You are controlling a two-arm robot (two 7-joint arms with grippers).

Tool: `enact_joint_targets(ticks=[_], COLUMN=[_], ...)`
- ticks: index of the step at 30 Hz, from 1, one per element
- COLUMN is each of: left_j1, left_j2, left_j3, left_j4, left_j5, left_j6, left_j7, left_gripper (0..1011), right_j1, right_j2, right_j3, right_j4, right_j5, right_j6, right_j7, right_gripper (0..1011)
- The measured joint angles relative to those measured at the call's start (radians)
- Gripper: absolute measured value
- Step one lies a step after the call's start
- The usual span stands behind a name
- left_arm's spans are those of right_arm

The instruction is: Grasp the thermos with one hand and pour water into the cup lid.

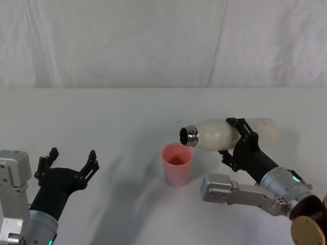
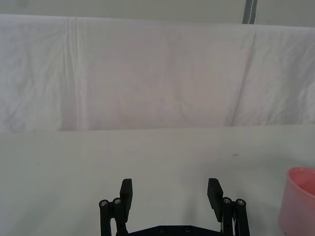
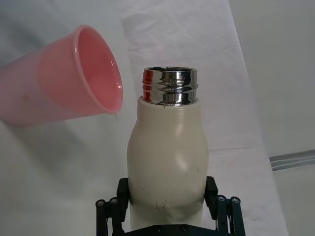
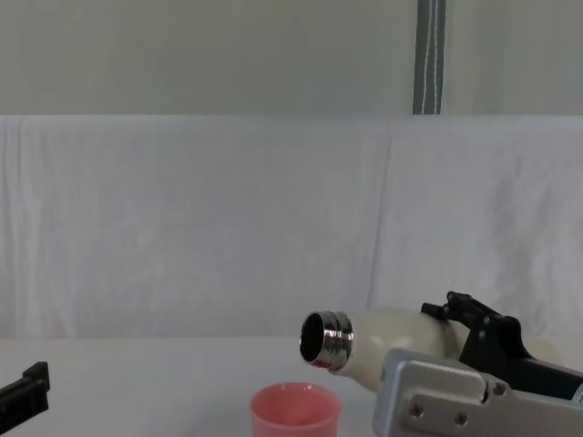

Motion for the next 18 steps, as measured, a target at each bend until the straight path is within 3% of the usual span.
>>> enact_joint_targets(ticks=[18], left_j1=[0.0], left_j2=[0.0], left_j3=[0.0], left_j4=[0.0], left_j5=[0.0], left_j6=[0.0], left_j7=[0.0], left_gripper=[1001], right_j1=[0.018], right_j2=[0.023], right_j3=[-0.014], right_j4=[-0.02], right_j5=[-0.045], right_j6=[0.015], right_j7=[-0.001], right_gripper=[948])
